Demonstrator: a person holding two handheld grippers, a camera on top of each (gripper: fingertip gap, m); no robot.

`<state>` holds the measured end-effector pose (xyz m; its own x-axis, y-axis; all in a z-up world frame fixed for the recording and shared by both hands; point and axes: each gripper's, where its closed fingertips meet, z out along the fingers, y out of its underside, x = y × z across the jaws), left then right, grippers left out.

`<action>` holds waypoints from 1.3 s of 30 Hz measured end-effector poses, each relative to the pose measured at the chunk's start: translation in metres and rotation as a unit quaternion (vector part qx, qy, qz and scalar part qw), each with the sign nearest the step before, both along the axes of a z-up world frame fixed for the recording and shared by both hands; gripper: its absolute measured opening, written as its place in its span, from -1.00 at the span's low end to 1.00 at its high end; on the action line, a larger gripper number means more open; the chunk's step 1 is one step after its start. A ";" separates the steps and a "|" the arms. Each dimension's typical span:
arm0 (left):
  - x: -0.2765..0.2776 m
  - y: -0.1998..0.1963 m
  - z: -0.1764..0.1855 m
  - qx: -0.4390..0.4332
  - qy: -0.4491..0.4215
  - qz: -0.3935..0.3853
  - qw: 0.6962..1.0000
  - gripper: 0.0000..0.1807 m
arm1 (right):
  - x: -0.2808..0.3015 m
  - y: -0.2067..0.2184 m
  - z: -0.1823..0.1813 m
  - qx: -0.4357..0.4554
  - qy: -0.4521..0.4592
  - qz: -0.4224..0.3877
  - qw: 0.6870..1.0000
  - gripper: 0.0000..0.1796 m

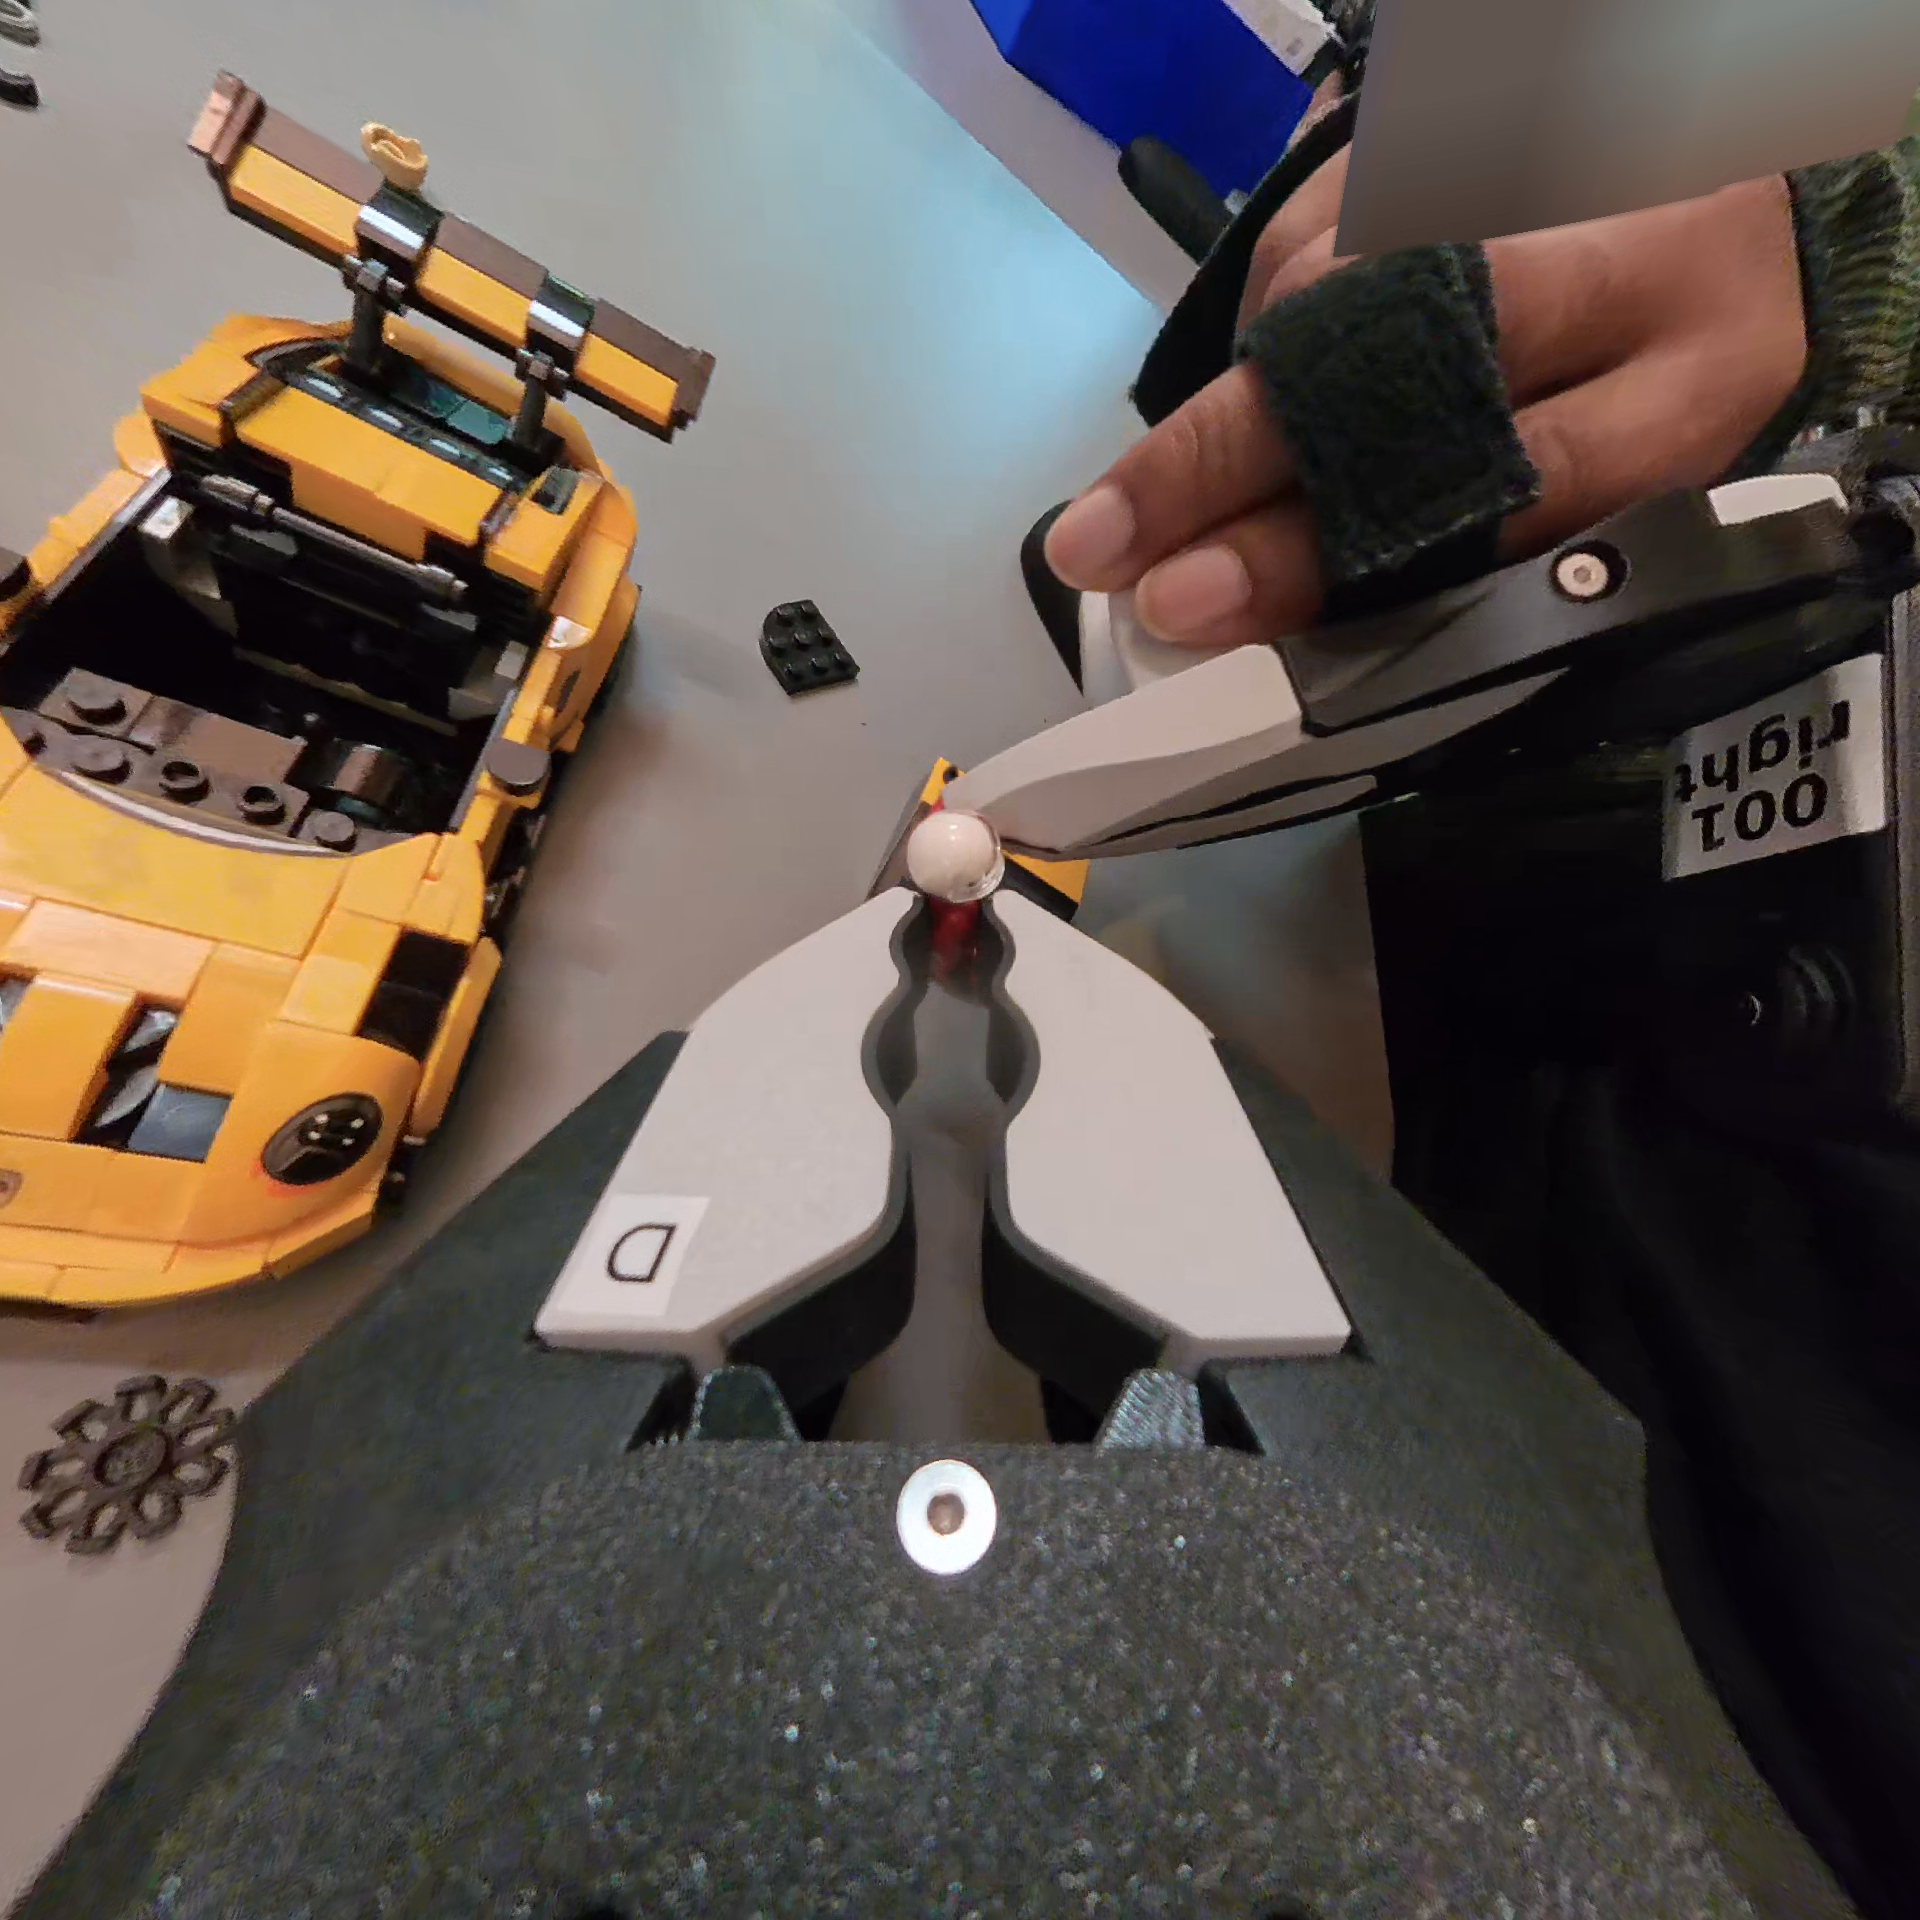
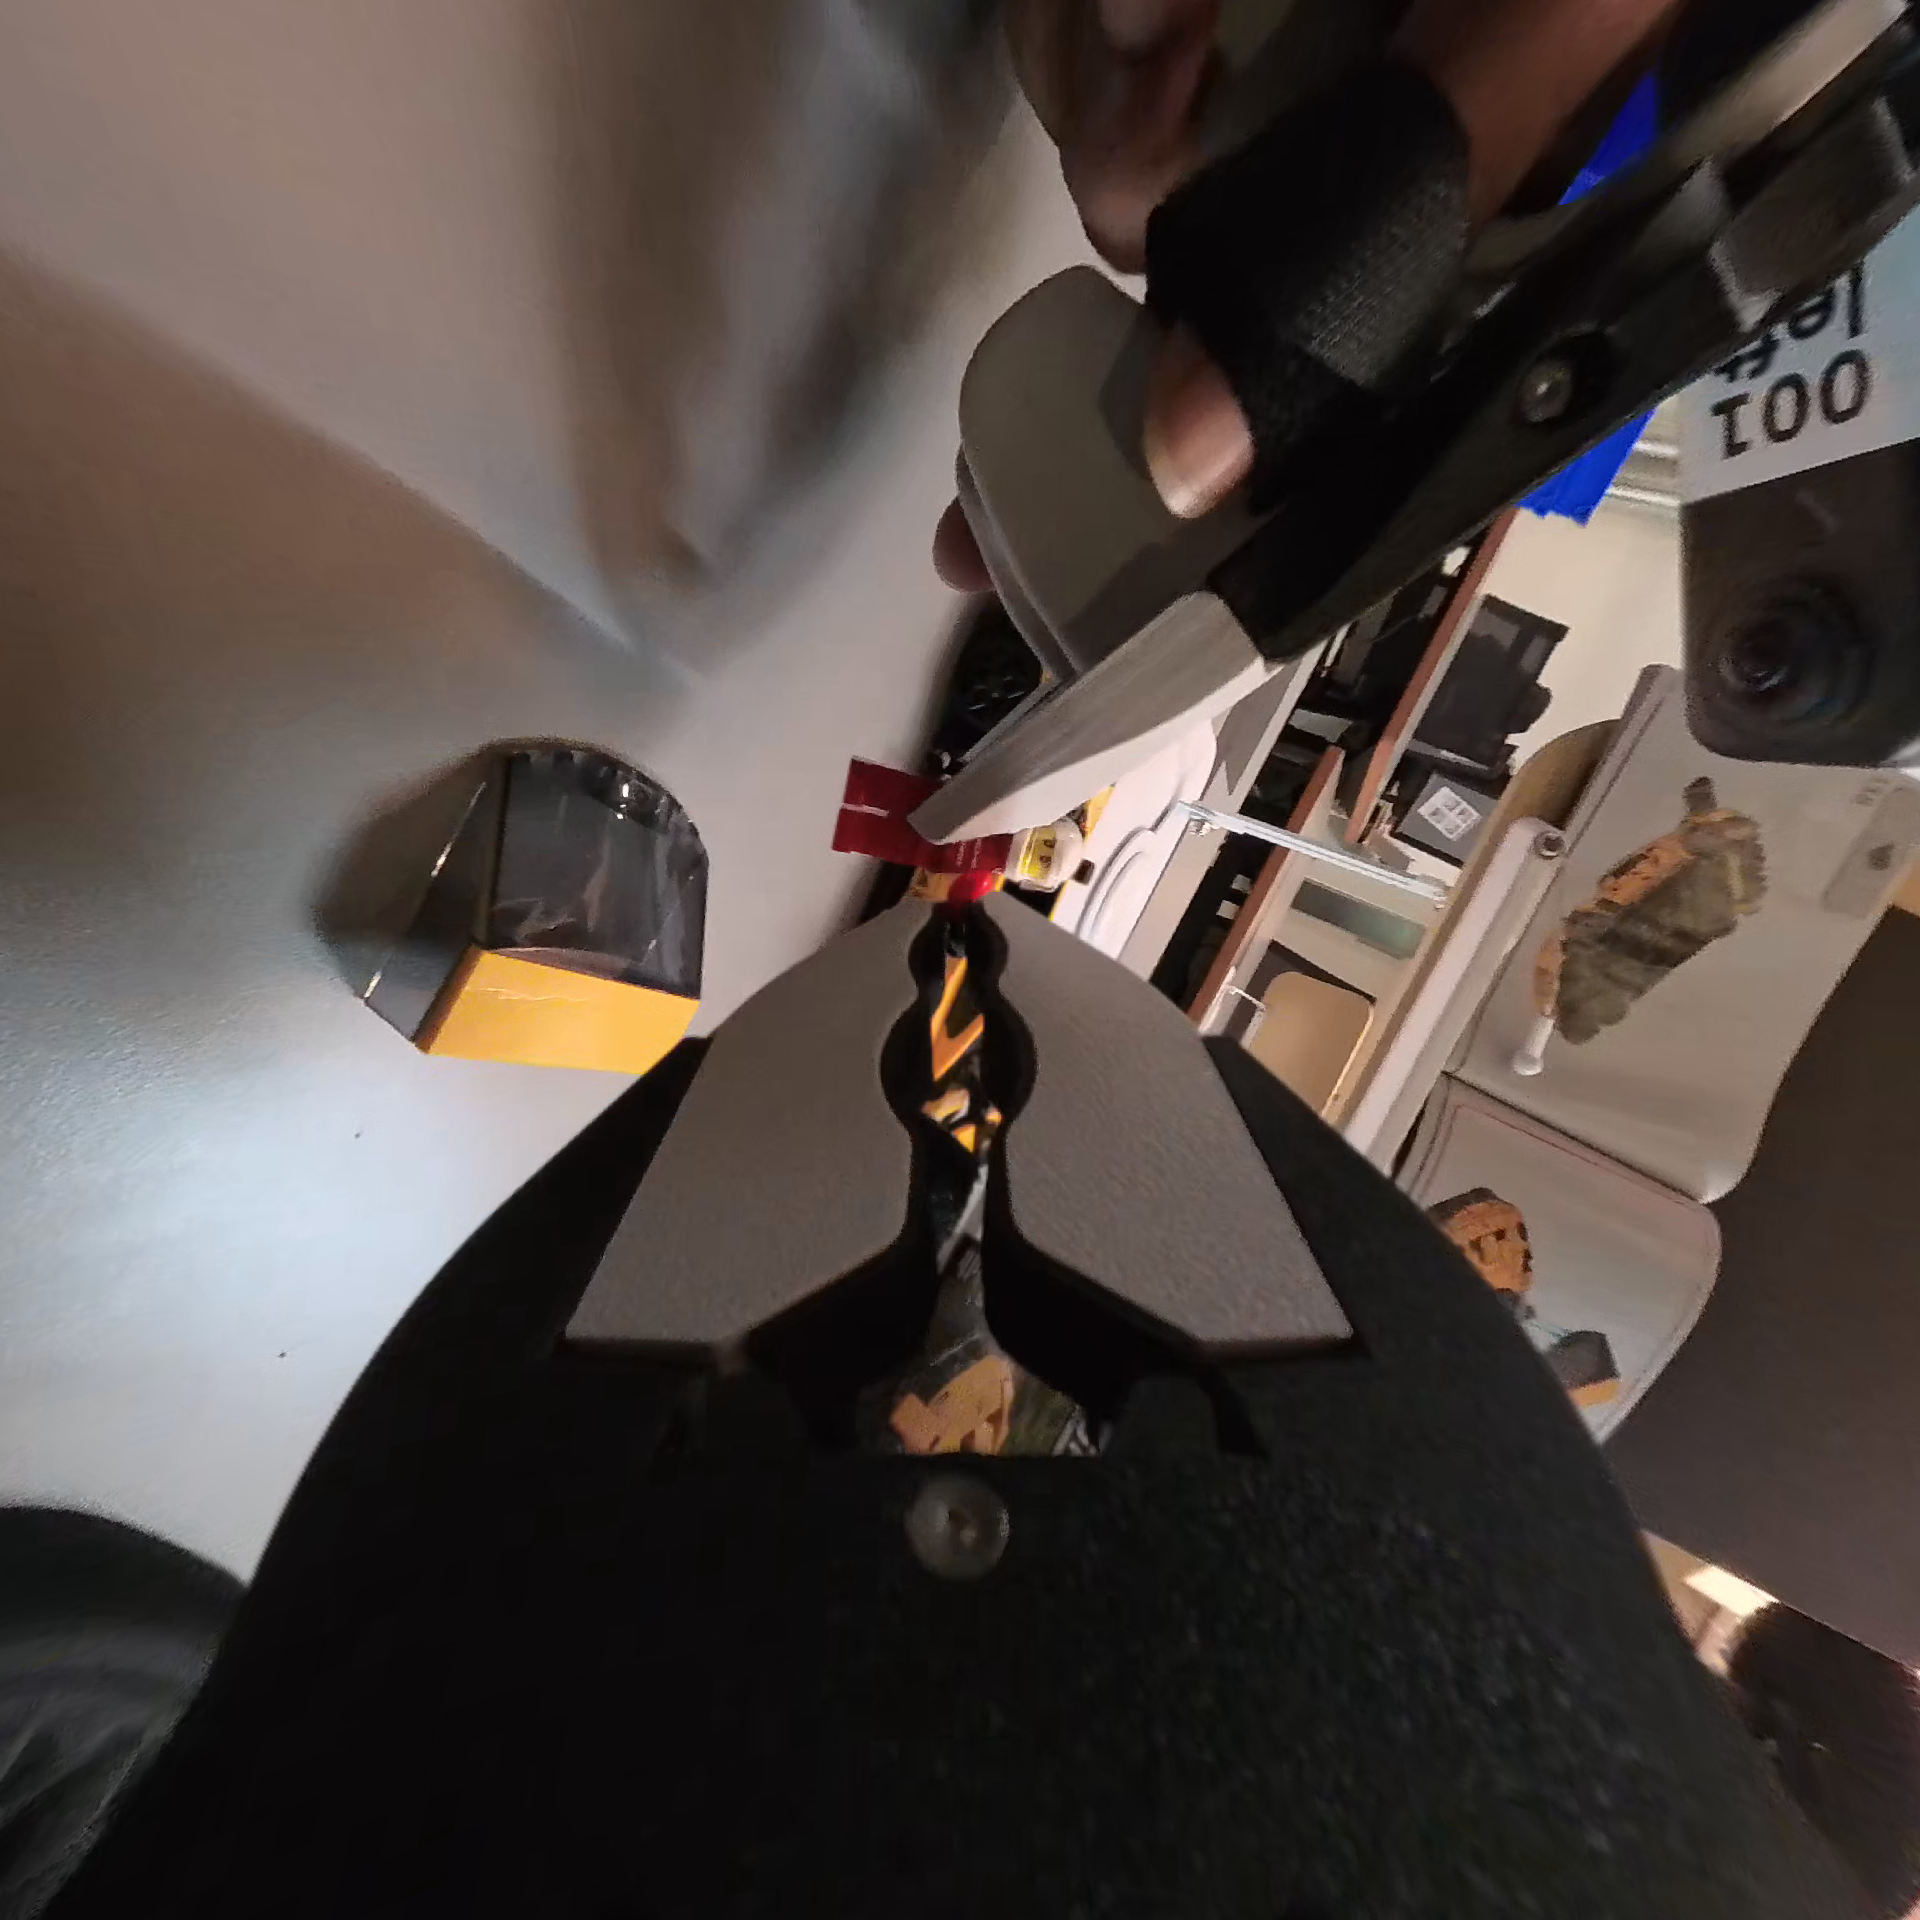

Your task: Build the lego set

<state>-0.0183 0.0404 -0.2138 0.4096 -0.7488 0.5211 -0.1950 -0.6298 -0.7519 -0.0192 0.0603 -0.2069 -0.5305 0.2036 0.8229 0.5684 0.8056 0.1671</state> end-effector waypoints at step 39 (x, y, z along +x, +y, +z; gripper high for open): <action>-0.028 0.010 0.111 0.071 -0.364 0.048 0.927 -0.91 | -0.019 0.003 0.109 0.293 -0.179 0.189 0.920 -0.99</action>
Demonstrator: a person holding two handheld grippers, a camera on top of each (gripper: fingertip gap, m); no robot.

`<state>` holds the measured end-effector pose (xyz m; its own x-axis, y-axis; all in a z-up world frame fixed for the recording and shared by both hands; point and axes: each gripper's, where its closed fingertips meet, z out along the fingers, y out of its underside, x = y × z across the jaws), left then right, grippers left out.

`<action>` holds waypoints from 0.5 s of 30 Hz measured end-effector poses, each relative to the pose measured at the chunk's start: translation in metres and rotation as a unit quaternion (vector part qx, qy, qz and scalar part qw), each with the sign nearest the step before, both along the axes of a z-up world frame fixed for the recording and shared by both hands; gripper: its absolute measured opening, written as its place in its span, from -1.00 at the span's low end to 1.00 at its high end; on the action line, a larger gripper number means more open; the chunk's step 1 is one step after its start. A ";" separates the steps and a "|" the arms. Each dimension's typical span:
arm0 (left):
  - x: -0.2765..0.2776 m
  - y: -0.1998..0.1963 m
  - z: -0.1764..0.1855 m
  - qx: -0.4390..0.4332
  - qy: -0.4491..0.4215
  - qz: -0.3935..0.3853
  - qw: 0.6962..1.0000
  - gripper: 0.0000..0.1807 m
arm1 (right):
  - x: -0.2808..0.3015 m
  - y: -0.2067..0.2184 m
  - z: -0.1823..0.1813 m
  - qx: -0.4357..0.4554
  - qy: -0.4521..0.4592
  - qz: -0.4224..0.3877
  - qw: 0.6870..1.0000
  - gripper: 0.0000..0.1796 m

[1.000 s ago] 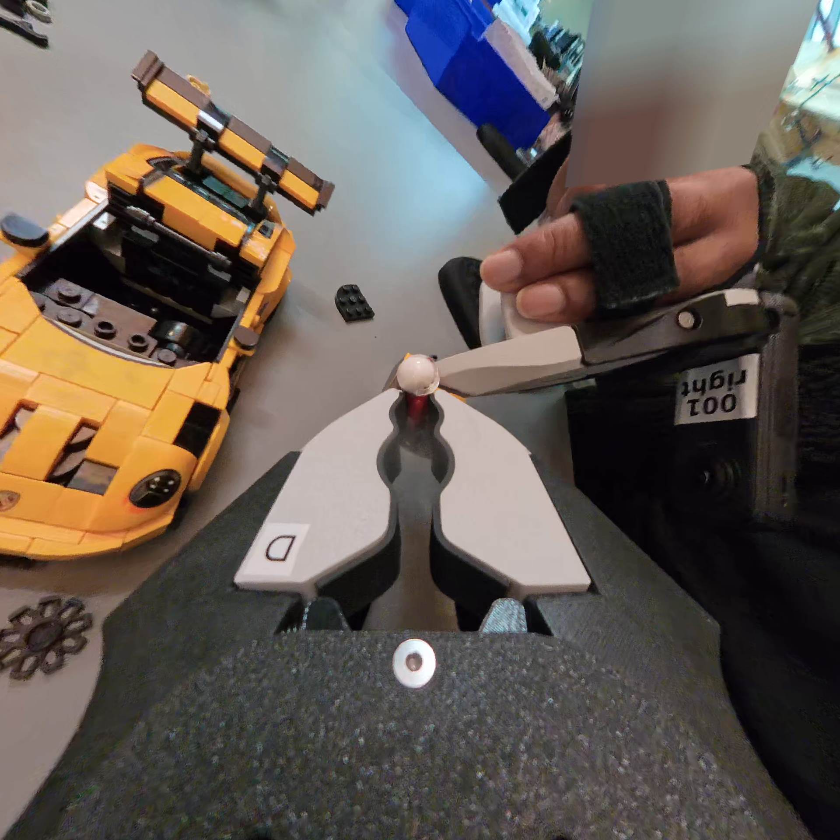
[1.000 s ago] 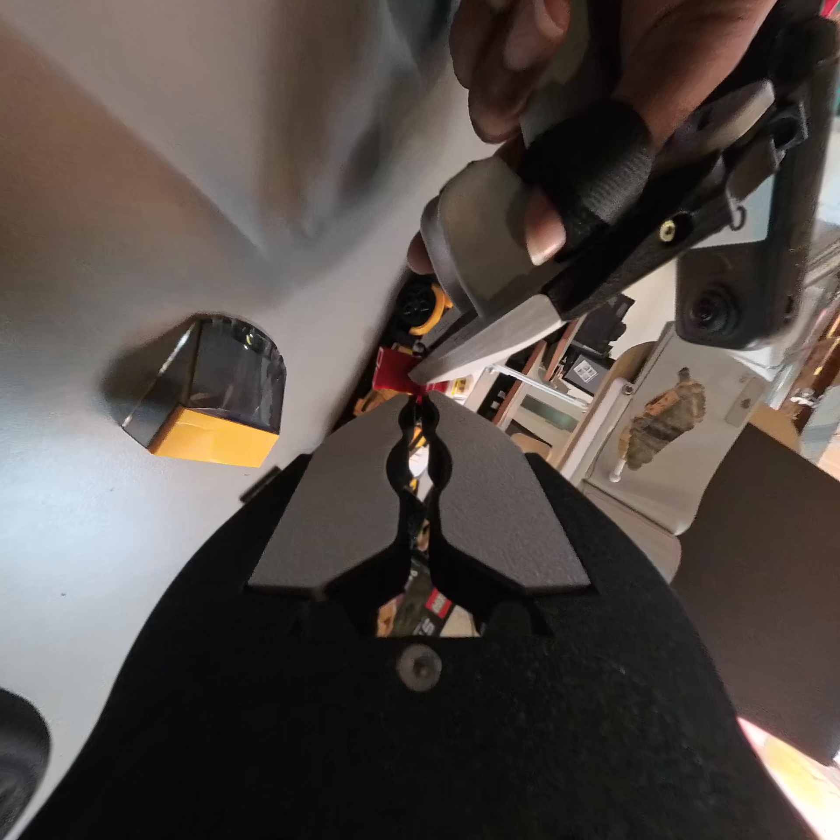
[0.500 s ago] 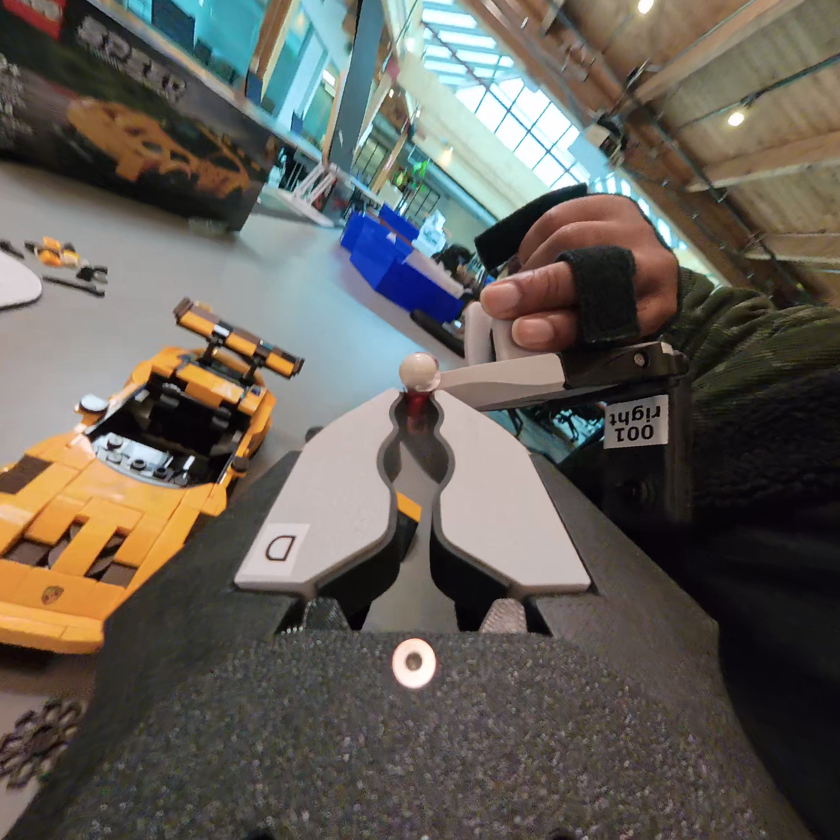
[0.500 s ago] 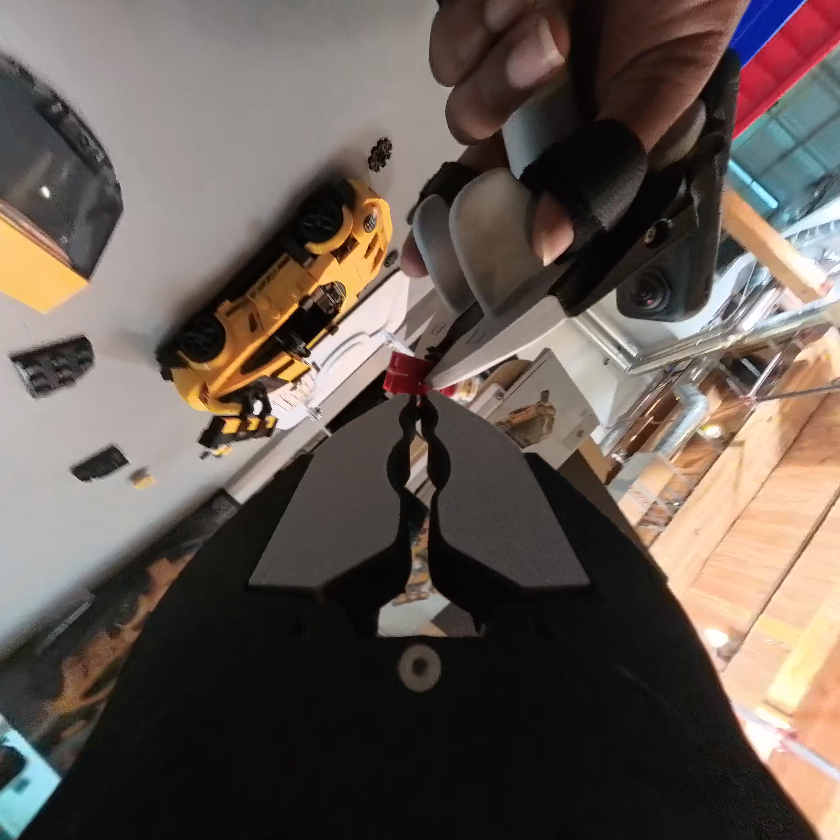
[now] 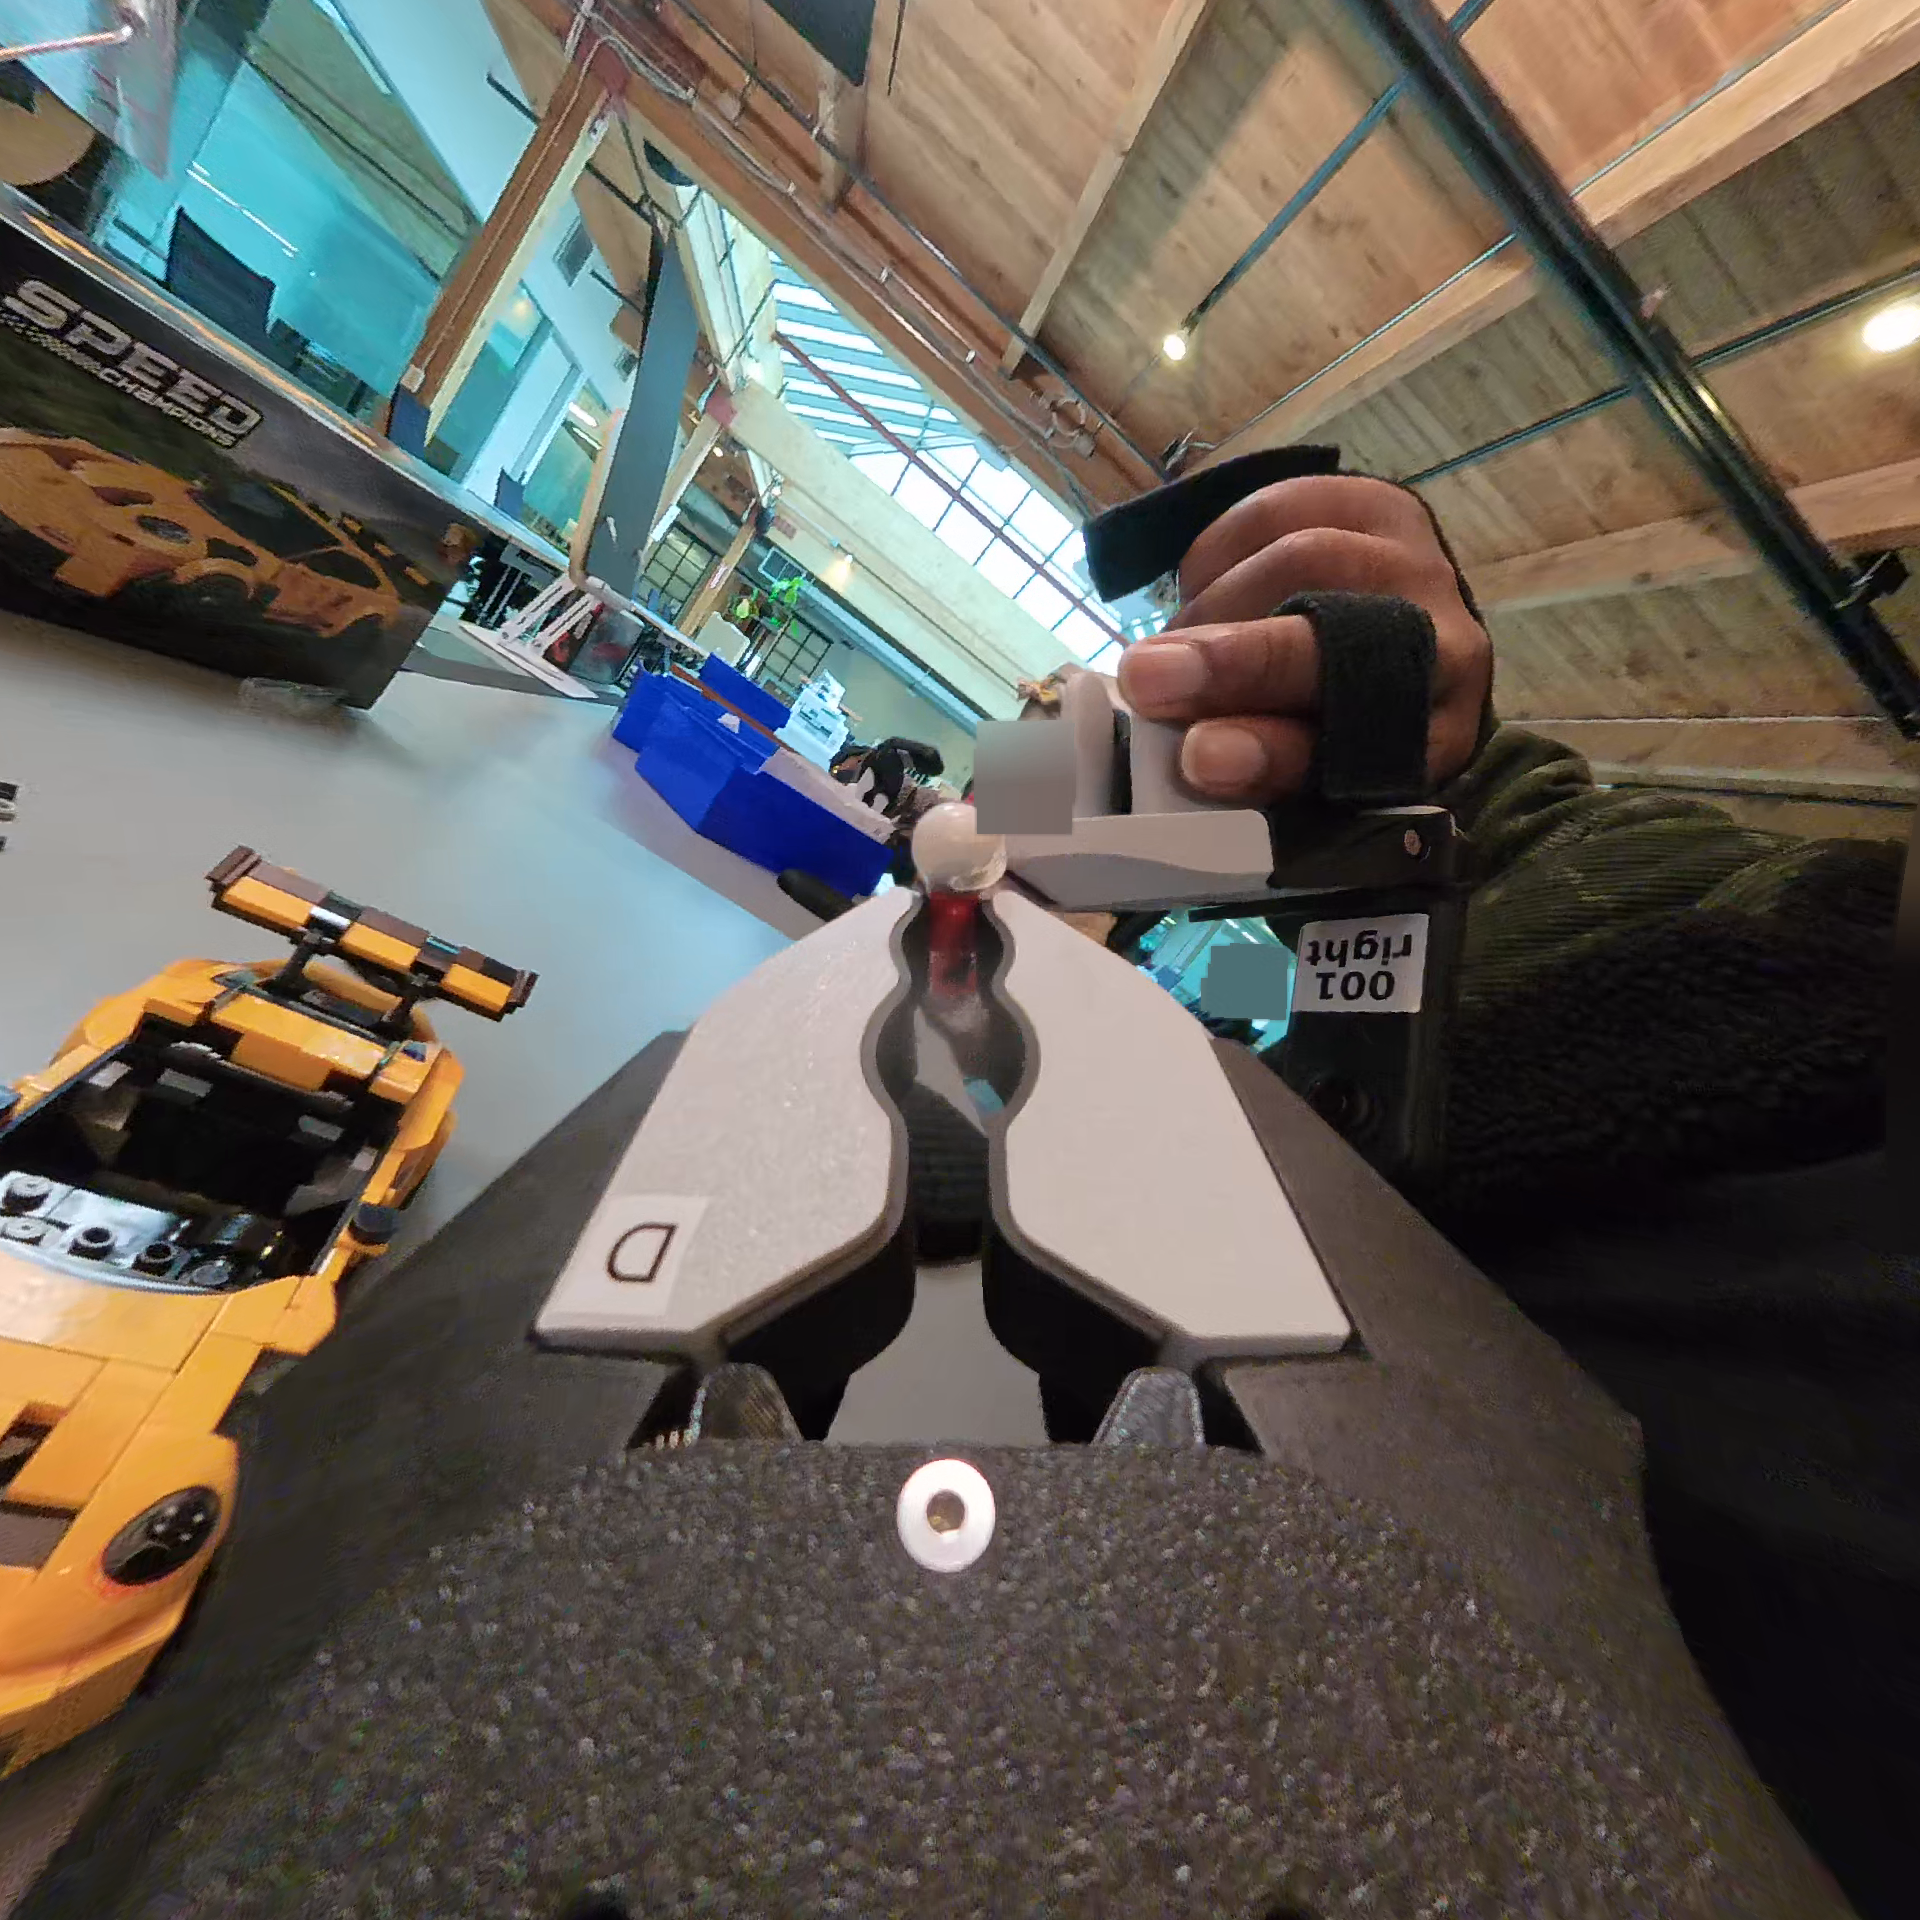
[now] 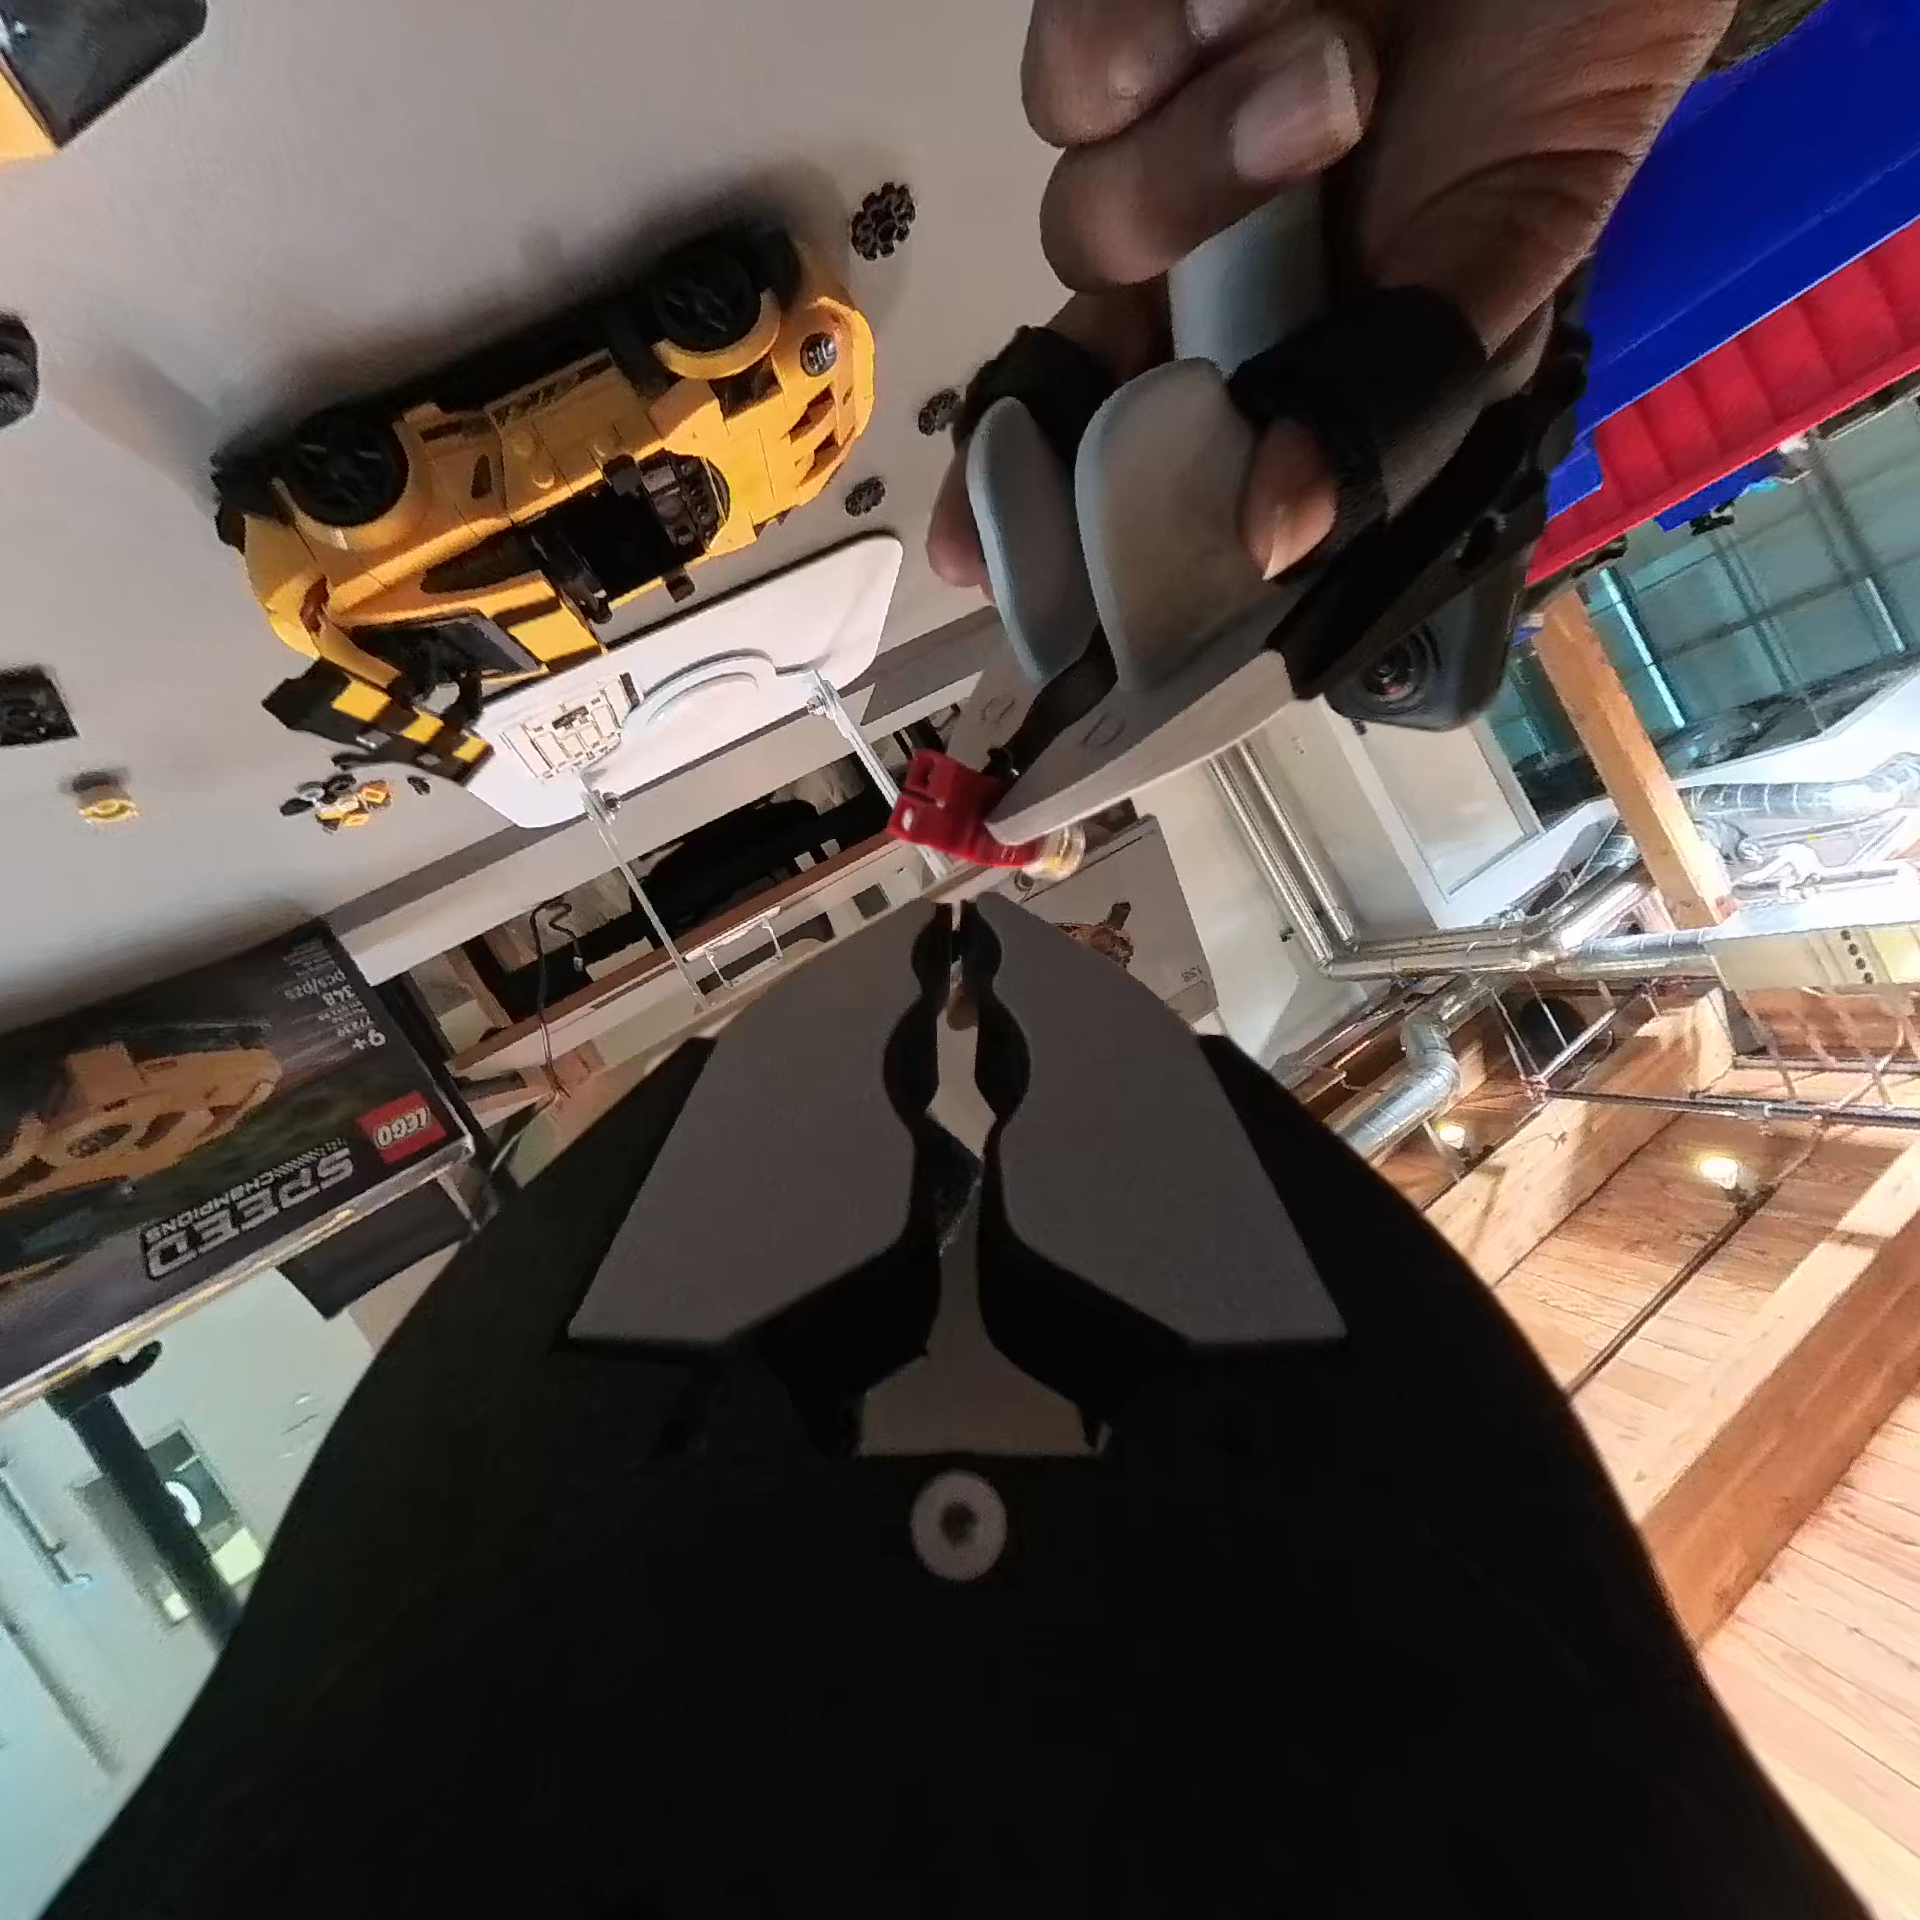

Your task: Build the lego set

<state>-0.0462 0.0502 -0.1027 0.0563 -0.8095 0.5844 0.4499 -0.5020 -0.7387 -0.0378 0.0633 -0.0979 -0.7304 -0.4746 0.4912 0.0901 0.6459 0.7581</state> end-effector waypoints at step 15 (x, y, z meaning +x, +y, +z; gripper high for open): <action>0.005 -0.012 0.014 0.055 -0.017 -0.004 0.998 -0.91 | -0.004 -0.014 0.008 0.001 -0.089 0.033 0.996 -0.99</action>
